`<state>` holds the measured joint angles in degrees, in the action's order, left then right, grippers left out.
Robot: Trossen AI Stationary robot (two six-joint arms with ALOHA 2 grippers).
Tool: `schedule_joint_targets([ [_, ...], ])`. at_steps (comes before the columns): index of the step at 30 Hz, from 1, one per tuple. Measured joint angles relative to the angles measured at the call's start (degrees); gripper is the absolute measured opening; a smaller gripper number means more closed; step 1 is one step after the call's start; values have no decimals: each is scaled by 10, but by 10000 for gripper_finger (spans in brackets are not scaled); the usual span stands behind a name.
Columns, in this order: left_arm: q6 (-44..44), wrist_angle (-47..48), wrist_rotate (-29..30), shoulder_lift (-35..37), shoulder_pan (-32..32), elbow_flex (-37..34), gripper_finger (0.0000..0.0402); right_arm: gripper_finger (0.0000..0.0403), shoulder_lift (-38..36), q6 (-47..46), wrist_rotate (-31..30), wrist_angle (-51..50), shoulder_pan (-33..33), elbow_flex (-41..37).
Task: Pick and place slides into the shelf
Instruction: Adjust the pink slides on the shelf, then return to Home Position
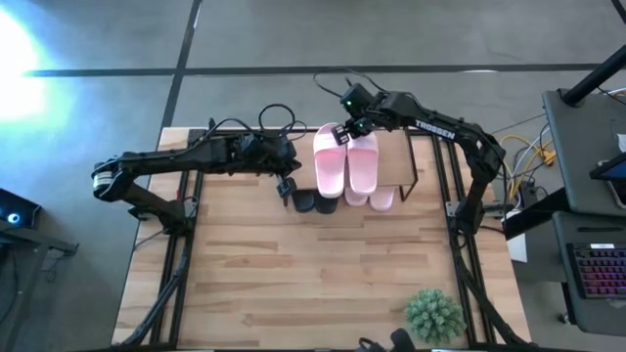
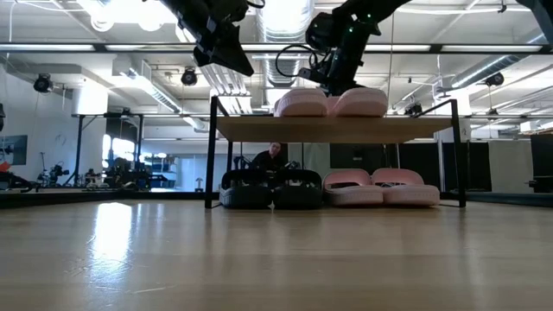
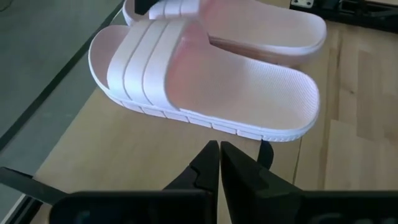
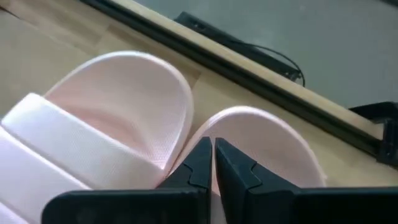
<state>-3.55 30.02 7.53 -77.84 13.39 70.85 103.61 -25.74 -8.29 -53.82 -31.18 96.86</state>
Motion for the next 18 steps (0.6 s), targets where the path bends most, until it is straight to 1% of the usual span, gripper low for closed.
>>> schedule_joint_targets([
  [3, -1, 0, 0, 0, 0, 0, 2, 12, -1, -2, -25, -2, 2, 10],
  [8, -2, 14, 0, 2, -1, 0, 2, 12, -26, 11, -133, -2, 9, 32],
  [10, 3, 41, -1, 4, -3, 0, 2, 12, -45, 28, -175, -5, 15, 36],
  [12, 8, 84, -1, 10, -6, 0, 2, 12, -67, 33, -196, -23, 19, 39],
  [13, 2, 96, -6, 15, -10, 0, 2, 12, -79, 38, -188, -36, 21, 39],
  [14, -9, 99, -18, 25, -15, 1, 2, 12, -93, 47, -162, -45, 23, 38],
  [16, -21, 77, -64, 58, -29, 2, 2, 12, -127, 65, -75, -53, 31, 32],
  [18, -30, 17, -109, 100, -49, -1, 2, 12, -164, 70, 3, -50, 48, 23],
])
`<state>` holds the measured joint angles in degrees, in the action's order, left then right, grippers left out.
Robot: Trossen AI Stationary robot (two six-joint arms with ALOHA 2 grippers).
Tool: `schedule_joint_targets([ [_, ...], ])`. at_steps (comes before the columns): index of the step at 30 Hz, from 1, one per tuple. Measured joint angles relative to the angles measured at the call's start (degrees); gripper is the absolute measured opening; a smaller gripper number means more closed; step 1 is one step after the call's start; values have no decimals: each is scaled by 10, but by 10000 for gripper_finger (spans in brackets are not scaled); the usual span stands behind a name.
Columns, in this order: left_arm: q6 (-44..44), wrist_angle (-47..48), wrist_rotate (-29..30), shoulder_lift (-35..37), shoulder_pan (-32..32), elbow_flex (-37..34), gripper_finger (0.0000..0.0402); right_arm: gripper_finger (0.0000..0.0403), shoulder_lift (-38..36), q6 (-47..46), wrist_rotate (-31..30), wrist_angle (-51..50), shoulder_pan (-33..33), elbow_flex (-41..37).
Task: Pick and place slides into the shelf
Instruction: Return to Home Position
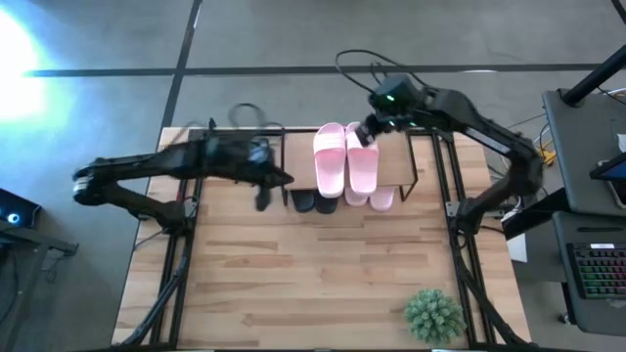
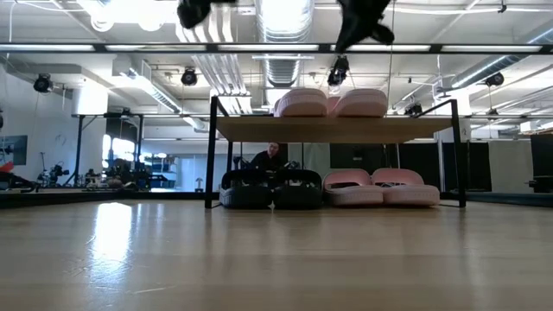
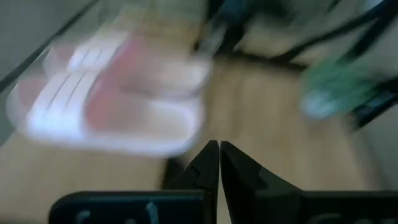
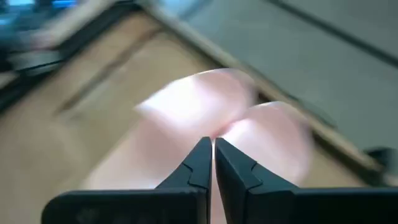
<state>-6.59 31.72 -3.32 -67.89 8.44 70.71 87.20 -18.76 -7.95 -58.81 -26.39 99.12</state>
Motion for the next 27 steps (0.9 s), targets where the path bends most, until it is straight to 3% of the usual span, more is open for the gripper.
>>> schedule_joint_targets([
  [3, -45, -65, -13, 54, -18, -34, 2, 12, -60, 3, 54, 7, 41, -33],
  [7, -122, -139, -10, 127, -30, -142, 2, 12, -161, -21, 58, 16, 109, -129],
  [14, -230, -353, -1, 265, -50, -341, 2, 12, -349, -136, 67, 115, 213, -338],
  [20, -240, -291, 55, 376, -49, -388, 2, 12, -479, -312, 67, 71, 217, -400],
  [27, -260, -276, 29, 457, -49, -408, 2, 12, -612, -170, 38, 104, 246, -490],
])
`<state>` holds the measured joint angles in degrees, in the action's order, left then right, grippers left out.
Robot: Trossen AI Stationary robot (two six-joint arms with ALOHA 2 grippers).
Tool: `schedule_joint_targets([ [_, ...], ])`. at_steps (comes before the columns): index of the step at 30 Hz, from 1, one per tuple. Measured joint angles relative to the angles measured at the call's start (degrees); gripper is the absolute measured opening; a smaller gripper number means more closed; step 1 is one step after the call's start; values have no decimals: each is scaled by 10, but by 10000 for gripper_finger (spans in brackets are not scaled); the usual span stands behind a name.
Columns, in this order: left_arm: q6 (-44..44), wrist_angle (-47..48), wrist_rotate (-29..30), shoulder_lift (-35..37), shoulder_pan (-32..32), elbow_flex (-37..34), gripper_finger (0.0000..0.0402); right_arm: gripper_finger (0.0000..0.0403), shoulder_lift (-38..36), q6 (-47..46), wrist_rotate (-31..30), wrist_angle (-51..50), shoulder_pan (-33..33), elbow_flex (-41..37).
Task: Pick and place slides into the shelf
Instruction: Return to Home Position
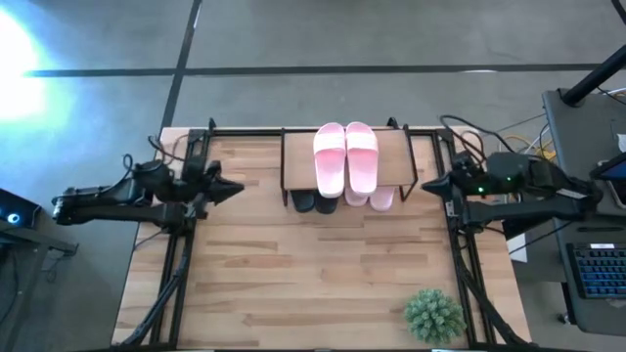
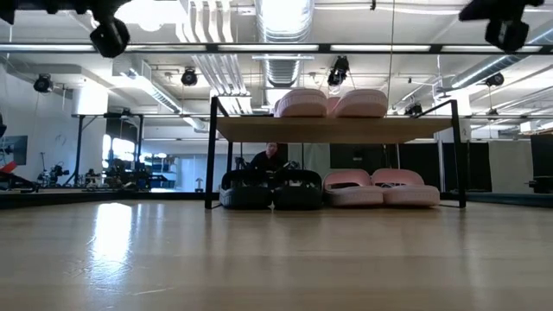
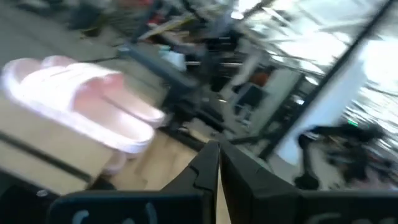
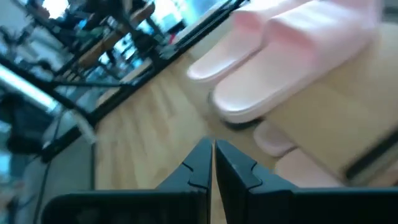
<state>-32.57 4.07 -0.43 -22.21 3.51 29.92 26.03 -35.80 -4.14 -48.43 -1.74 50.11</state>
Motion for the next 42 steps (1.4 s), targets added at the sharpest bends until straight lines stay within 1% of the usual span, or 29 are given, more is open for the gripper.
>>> schedule_joint_targets([
  [3, 51, 5, -74, 49, 0, -21, 2, 12, -63, 3, -37, 10, 0, -51],
  [5, 89, 7, -132, 84, 0, -42, 2, 12, -105, 14, -37, 46, 0, -97],
  [6, 111, 3, -151, 102, -1, -54, 2, 12, -128, 20, -33, 71, 0, -122],
  [7, 124, -5, -157, 122, -1, -66, 2, 12, -150, 28, -30, 98, 0, -146],
  [9, 137, -1, -148, 162, 0, -92, 2, 12, -197, 37, -12, 155, 0, -193],
  [12, 148, -7, -117, 213, 0, -133, 2, 12, -257, 65, 47, 246, 0, -262],
  [13, 153, -17, -112, 209, 0, -145, 2, 12, -262, 76, 71, 280, 0, -281],
  [14, 160, -3, -112, 205, 0, -156, 2, 12, -260, 88, 93, 314, 0, -293],
  [15, 169, 5, -113, 207, 0, -160, 2, 12, -258, 98, 115, 326, 0, -303],
  [16, 176, -8, -112, 198, 0, -163, 2, 12, -252, 105, 131, 341, 0, -313],
  [18, 180, -33, -112, 176, 0, -181, 2, 12, -236, 112, 134, 385, 1, -331],
  [19, 182, -35, -112, 174, 0, -193, 2, 12, -236, 117, 131, 388, 0, -345],
  [20, 181, -37, -113, 176, 0, -204, 2, 12, -236, 125, 130, 401, 0, -357],
  [22, 180, -75, -116, 180, 0, -227, 2, 12, -238, 133, 132, 459, 0, -385],
  [25, 179, -101, -134, 206, 0, -271, 2, 12, -253, 143, 131, 533, 0, -434],
  [27, 164, -132, -136, 206, 0, -294, 2, 12, -261, 147, 132, 569, 0, -468],
  [29, 154, -118, -137, 206, 0, -294, 2, 12, -259, 147, 132, 610, 0, -495],
  [32, 153, -116, -139, 200, 1, -294, 2, 12, -255, 148, 119, 600, 0, -496],
  [35, 147, -108, -145, 206, 2, -294, 2, 12, -256, 160, 120, 595, 0, -496],
  [38, 118, -106, -147, 200, 2, -294, 2, 12, -255, 164, 118, 587, 0, -496],
  [40, 94, -107, -148, 197, 2, -294, 2, 12, -255, 161, 116, 566, 0, -496],
  [42, 90, -106, -148, 192, 2, -295, 2, 12, -254, 161, 116, 542, 0, -496],
])
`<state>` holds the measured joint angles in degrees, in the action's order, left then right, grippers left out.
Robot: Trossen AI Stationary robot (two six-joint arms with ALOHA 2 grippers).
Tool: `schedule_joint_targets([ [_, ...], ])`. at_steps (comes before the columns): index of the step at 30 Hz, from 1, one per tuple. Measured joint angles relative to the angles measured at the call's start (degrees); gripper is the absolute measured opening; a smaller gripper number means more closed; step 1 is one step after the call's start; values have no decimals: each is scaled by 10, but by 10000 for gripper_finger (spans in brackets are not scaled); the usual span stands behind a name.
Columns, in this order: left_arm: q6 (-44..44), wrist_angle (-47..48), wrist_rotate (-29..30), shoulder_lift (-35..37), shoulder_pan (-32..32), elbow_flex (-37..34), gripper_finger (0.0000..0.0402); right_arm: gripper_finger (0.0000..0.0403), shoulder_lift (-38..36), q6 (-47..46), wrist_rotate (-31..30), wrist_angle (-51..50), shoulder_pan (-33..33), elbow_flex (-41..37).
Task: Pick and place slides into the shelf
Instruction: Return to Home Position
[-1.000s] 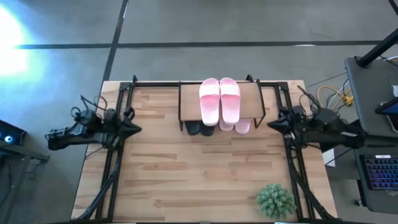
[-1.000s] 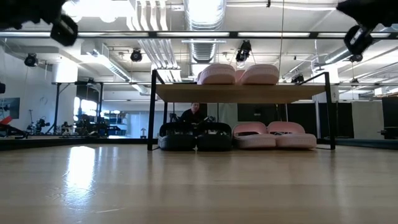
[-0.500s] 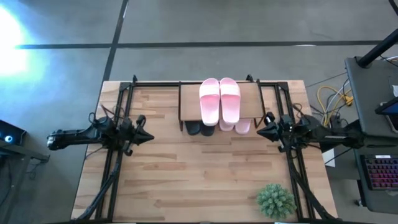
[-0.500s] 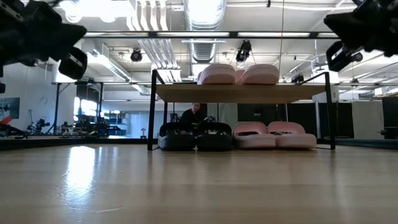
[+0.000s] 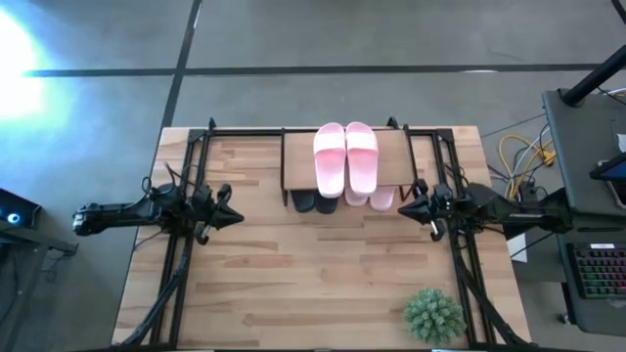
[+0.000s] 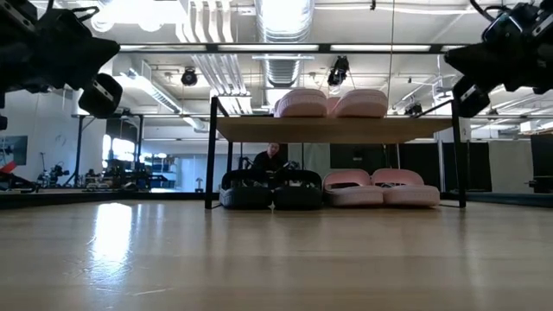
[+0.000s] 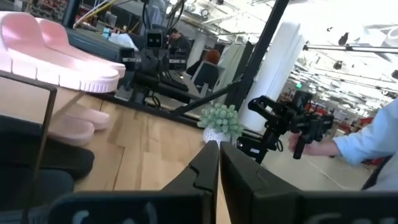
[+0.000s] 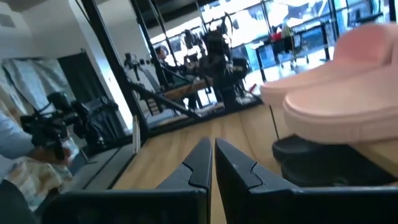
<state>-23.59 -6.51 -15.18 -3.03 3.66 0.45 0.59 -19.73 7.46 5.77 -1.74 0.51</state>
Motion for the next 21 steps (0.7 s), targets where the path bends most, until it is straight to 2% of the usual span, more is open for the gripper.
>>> schedule_joint_targets([
  [5, 0, -1, 0, 1, 0, 0, 2, 12, 4, -2, 0, -27, 0, 0],
  [21, 0, -1, 0, 2, 0, -1, 2, 12, 7, -2, 0, -28, 0, 0],
])
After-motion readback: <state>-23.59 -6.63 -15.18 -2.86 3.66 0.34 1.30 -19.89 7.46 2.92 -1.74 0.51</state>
